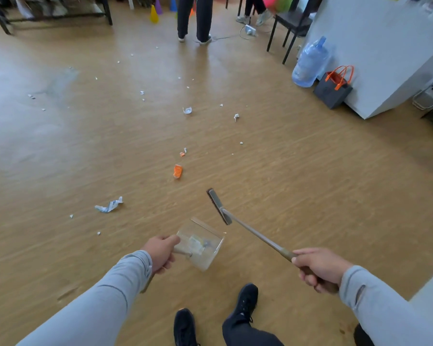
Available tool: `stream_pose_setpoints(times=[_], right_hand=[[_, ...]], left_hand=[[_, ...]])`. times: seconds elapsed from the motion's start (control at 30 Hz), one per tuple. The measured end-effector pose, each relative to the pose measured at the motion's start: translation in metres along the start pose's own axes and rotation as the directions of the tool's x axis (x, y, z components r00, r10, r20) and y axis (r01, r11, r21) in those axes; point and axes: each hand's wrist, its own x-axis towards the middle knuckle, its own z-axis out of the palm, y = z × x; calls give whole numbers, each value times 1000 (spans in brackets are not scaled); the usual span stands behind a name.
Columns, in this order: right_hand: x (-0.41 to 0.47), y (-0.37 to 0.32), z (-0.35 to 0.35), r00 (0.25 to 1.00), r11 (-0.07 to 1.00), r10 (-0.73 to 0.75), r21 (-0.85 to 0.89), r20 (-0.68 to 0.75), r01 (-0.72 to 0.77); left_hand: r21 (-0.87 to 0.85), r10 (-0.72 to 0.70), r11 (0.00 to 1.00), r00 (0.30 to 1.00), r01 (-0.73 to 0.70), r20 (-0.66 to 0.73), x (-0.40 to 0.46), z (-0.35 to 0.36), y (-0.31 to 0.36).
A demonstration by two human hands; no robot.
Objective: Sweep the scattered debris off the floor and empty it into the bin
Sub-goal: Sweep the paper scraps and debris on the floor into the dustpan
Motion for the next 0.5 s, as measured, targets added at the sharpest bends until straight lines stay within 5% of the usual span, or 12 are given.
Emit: stream_pose_setpoints(times=[0.33, 0.5], right_hand=[[31, -22, -104, 987, 973, -159, -173, -27, 152], [80, -19, -118, 991, 973, -128, -201, -46, 117]], left_hand=[[121, 48, 992, 994, -36, -94, -2, 52, 96], [338, 82, 941, 988, -32, -134, 23, 59, 118]])
